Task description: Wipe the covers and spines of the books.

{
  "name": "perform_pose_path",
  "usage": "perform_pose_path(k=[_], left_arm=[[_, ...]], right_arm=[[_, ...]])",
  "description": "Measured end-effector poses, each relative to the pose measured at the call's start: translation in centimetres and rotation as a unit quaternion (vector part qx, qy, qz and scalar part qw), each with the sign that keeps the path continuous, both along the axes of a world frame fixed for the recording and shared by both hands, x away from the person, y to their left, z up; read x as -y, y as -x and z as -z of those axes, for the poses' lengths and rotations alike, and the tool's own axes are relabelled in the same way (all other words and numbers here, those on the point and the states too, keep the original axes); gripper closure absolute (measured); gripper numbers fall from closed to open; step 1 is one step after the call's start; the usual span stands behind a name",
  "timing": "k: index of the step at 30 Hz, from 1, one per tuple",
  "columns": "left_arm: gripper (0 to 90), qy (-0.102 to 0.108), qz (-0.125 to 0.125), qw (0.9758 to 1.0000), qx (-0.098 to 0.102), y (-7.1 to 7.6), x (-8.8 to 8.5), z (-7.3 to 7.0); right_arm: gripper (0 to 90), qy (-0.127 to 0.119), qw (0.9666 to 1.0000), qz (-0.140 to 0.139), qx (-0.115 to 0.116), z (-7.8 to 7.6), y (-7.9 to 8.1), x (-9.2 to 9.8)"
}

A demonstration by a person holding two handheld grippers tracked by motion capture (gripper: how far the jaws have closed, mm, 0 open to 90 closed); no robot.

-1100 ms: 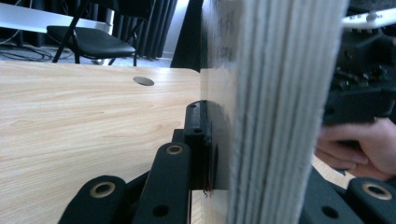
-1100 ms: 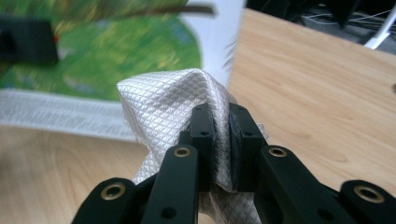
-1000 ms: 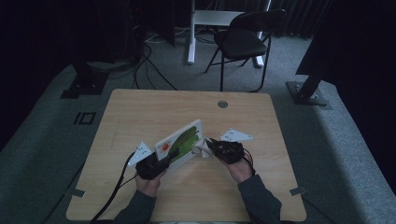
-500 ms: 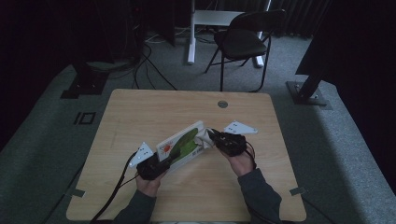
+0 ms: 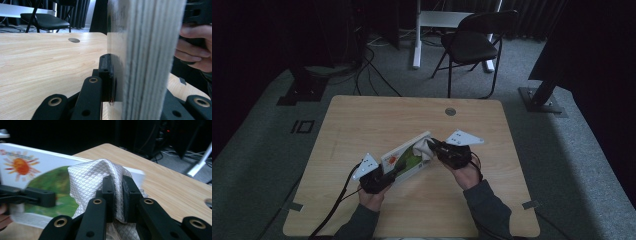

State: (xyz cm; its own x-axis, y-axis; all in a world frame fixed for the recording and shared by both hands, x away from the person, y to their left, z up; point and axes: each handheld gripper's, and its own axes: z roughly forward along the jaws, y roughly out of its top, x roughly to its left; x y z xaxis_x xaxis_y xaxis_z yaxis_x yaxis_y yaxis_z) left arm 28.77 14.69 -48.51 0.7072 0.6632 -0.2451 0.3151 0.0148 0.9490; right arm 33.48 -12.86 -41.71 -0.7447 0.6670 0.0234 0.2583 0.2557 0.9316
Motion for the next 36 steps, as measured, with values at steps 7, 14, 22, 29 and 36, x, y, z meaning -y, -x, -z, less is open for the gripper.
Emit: perform_pose_path(k=[7, 14, 22, 29, 36], left_arm=[[78.8, 0.000, -0.003, 1.0000, 0.000, 0.0, 0.1, 0.0], [78.9, -0.011, -0.008, 0.9999, 0.004, 0.1, 0.1, 0.1], [78.9, -0.016, -0.010, 0.9998, 0.006, 0.1, 0.3, 0.2], [78.9, -0.021, -0.016, 0.9996, 0.014, 0.1, 0.1, 0.1], [78.9, -0.028, -0.020, 0.9992, 0.020, 0.1, -0.1, 0.1]], right_arm=[[82.8, 0.000, 0.9988, -0.048, 0.009, -0.3, 1.3, -2.2], [82.8, 0.003, 0.9961, -0.086, 0.024, -1.0, 2.6, -4.4], [82.7, 0.005, 0.9925, -0.118, 0.031, -1.3, 3.3, -5.7], [82.8, 0.011, 0.9932, -0.112, 0.030, -1.1, 3.0, -5.1], [82.7, 0.034, 0.9979, -0.052, 0.018, -0.1, 1.7, -2.8]])
